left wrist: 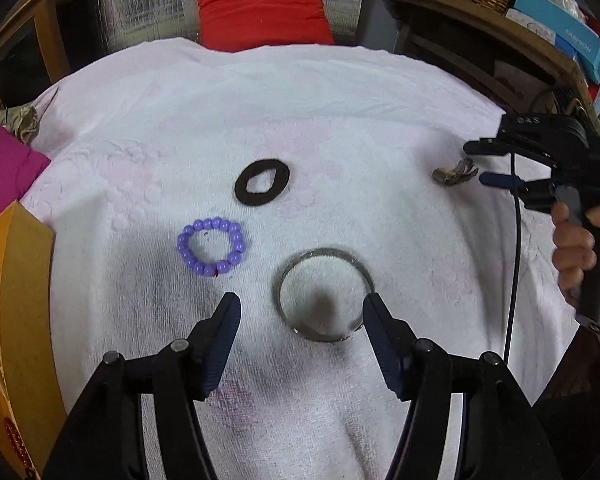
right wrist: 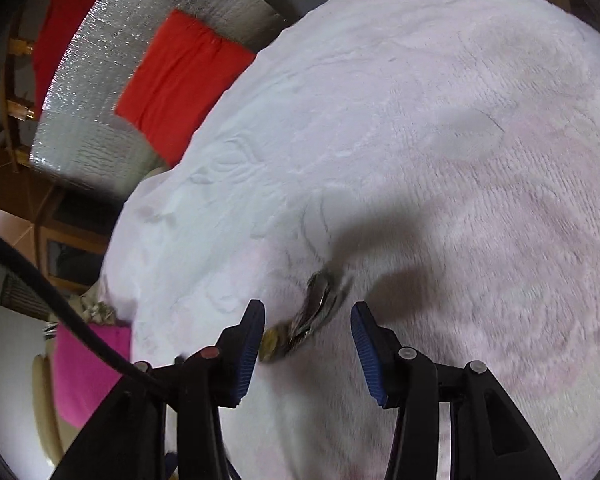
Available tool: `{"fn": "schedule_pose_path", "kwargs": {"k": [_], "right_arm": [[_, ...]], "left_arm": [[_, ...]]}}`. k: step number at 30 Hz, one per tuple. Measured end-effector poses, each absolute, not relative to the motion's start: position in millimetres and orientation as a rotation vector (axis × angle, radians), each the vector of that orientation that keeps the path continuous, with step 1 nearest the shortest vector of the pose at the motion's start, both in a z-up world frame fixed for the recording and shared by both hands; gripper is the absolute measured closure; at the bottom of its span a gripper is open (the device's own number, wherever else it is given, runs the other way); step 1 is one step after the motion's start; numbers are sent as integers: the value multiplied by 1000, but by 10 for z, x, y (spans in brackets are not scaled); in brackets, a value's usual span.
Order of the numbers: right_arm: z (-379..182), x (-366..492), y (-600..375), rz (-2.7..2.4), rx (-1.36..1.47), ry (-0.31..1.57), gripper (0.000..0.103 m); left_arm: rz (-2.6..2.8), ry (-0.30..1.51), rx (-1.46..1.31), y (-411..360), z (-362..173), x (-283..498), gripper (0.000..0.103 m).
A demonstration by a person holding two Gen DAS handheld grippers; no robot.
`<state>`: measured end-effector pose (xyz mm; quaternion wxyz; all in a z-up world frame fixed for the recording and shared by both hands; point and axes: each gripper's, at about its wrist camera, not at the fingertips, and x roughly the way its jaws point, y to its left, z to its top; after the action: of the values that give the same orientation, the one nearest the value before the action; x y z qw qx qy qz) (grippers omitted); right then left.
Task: Organize jewelry
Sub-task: 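Grasp the silver bangle with the left gripper while the right grasps the gold wristwatch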
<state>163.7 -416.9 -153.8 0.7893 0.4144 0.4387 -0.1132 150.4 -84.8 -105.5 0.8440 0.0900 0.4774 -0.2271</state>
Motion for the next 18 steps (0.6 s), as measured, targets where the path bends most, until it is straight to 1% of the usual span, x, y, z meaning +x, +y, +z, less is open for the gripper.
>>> {"fn": "schedule_pose_path", "kwargs": {"k": [4, 5, 7, 9, 11, 15, 18], "right_arm": [[-1570, 1716, -4178, -280, 846, 923, 55], [-1565, 1745, -4159, -283, 822, 922, 59], [-1573, 1804, -4106, -290, 762, 936, 80], [-1544, 1817, -4061, -300, 699, 943, 86], [-1500, 1805, -4040, -278, 685, 937, 88], [-1370, 1754, -4006, -244, 683, 895, 88], [-1296, 1723, -3976, -210, 702, 855, 88]], "left_arm": [[-511, 1026, 191, -826, -1096, 1512, 38], [-522, 1033, 188, -826, -1107, 1517, 37], [-538, 1050, 181, -823, -1128, 1524, 35], [-560, 1067, 167, -841, -1144, 1530, 35], [-571, 1078, 157, -868, -1159, 1540, 34], [-569, 1098, 142, -962, -1217, 1594, 34], [-546, 1078, 154, -1046, -1251, 1637, 34]]}}
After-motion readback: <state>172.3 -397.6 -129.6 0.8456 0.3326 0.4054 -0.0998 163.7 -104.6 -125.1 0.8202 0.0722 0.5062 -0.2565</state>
